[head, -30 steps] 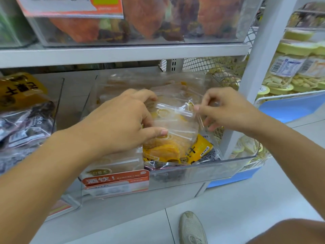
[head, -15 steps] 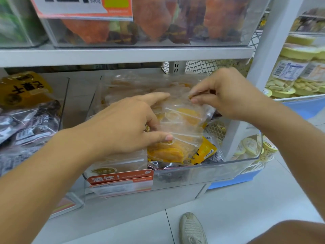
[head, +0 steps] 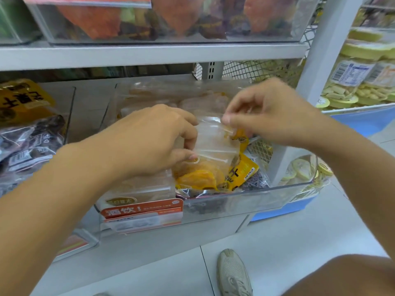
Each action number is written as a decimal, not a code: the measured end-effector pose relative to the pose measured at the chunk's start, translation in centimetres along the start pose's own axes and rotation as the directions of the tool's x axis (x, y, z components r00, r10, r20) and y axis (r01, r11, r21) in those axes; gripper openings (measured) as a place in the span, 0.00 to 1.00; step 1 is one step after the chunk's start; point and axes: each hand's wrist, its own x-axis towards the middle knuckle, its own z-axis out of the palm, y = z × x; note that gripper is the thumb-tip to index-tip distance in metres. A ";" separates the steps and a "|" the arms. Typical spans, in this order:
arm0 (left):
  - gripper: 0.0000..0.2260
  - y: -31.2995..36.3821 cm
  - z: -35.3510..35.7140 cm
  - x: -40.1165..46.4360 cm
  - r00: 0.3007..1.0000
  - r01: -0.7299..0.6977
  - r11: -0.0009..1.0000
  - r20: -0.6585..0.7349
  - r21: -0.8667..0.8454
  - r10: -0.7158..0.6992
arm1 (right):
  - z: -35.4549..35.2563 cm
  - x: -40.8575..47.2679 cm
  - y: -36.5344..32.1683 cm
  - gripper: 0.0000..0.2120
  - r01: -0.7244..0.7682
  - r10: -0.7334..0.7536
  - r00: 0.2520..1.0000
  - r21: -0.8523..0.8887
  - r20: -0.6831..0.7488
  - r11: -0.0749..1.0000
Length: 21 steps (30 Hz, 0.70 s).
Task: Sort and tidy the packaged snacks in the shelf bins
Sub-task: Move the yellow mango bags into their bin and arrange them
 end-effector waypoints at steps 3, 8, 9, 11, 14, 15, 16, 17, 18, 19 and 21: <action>0.11 0.3 -0.2 0.0 0.988 0.057 0.998 0.145 -0.017 -0.054 | 1.4 -0.6 0.0 0.07 -0.063 0.068 0.956 -0.026 0.285 0.998; 0.18 0.8 -0.7 -0.7 0.952 0.064 0.984 0.305 -0.164 -0.011 | 1.9 0.0 -0.3 0.19 -0.095 0.065 0.940 0.073 0.334 0.993; 0.19 0.9 -0.9 -0.9 0.951 0.069 0.980 0.310 -0.185 -0.008 | 1.7 0.1 -0.2 0.21 -0.124 0.082 0.943 0.112 0.322 0.986; 0.17 0.9 -1.1 -1.2 0.971 0.051 0.973 0.240 -0.223 0.004 | 1.7 0.2 0.0 0.17 -0.127 0.082 0.953 0.139 0.293 0.982; 0.14 0.5 -0.6 -1.6 0.997 -0.074 0.976 0.017 -0.203 0.079 | 1.9 0.3 0.0 0.13 -0.165 0.105 0.954 0.199 0.281 0.966; 0.12 0.4 -0.4 -1.7 0.995 -0.099 0.975 -0.041 -0.200 0.093 | 2.0 0.3 0.0 0.11 -0.164 0.101 0.958 0.220 0.270 0.962; 0.10 0.3 -0.2 -1.8 0.992 -0.109 0.973 -0.090 -0.203 0.092 | 1.9 0.4 0.0 0.10 -0.157 0.097 0.966 0.246 0.239 0.956; 0.08 0.3 -0.1 -2.0 0.989 -0.103 0.973 -0.127 -0.208 0.077 | 1.8 0.5 0.0 0.10 -0.158 0.101 0.972 0.270 0.213 0.950; 0.07 0.4 0.0 -2.1 0.988 -0.079 0.974 -0.149 -0.213 0.048 | 1.6 0.5 -0.1 0.09 -0.157 0.102 0.973 0.274 0.205 0.949; 0.07 0.4 0.1 -2.2 0.988 -0.046 0.976 -0.157 -0.214 0.012 | 1.6 0.4 -0.3 0.10 -0.147 0.096 0.972 0.237 0.213 0.960; 0.11 0.3 0.1 -2.3 0.987 0.022 0.981 -0.151 -0.194 -0.052 | 2.3 0.2 -0.7 0.12 -0.083 0.054 0.974 0.125 0.220 0.989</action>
